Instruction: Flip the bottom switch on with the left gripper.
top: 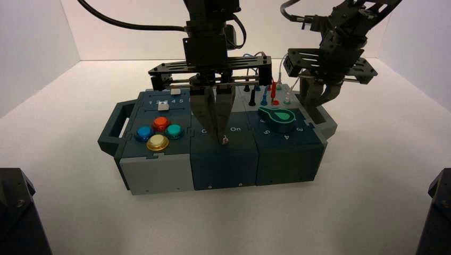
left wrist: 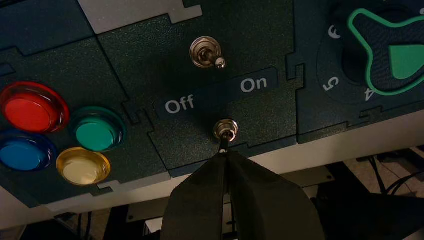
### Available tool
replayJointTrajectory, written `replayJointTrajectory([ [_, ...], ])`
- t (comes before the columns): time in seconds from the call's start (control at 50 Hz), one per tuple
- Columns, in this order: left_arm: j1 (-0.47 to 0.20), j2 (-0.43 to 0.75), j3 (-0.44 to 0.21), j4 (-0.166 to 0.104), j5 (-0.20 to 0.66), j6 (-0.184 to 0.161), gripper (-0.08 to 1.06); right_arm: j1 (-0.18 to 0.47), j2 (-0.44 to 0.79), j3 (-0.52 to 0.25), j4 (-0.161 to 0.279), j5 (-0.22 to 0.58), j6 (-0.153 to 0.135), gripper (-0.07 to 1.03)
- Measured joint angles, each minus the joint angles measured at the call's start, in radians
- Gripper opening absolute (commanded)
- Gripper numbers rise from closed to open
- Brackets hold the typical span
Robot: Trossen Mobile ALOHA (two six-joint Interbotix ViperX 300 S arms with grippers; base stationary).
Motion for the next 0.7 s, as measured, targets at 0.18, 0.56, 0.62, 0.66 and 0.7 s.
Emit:
replayJointTrajectory([
  [0.18, -0.003, -0.006, 0.017, 0.000, 0.023, 0.002, -0.03, 0.000, 0.002, 0.000, -0.002, 0.000, 0.000, -0.02],
  [0.56, -0.006, -0.063, 0.069, 0.037, 0.023, -0.021, -0.03, 0.000, 0.006, -0.006, -0.002, 0.008, 0.000, -0.02],
  [0.62, -0.006, -0.060, 0.066, 0.046, 0.026, -0.023, -0.03, 0.000, 0.008, -0.008, -0.002, 0.011, 0.000, -0.02],
  [0.66, -0.008, -0.055, 0.063, 0.051, 0.026, -0.021, -0.03, 0.000, 0.008, -0.009, -0.002, 0.012, 0.002, -0.02],
  [0.7, -0.006, -0.051, 0.058, 0.054, 0.026, -0.023, -0.03, 0.000, 0.008, -0.009, -0.002, 0.012, 0.000, -0.02],
])
